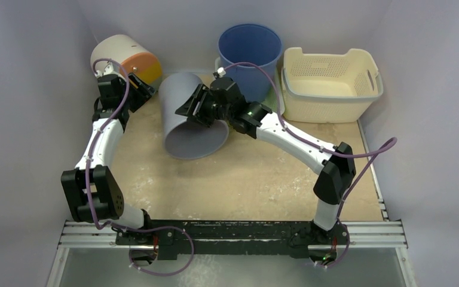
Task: Turn the large container upside down
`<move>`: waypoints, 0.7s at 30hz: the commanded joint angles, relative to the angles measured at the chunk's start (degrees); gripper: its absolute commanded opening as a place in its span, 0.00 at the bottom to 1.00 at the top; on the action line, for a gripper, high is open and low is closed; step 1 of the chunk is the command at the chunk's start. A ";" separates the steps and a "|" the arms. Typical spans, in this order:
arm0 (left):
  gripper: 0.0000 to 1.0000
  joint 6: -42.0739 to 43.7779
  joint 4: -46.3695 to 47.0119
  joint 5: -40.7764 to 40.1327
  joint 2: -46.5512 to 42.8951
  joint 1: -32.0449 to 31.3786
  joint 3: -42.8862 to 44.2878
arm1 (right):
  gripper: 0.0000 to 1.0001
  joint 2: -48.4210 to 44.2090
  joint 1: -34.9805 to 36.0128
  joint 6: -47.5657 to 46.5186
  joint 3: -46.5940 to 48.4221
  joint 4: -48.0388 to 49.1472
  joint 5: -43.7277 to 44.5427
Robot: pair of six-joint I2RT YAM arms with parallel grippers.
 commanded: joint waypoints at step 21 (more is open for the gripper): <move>0.60 0.64 2.29 1.67 -1.81 0.46 0.82 | 0.58 -2.25 4.15 7.74 -0.48 -2.89 5.51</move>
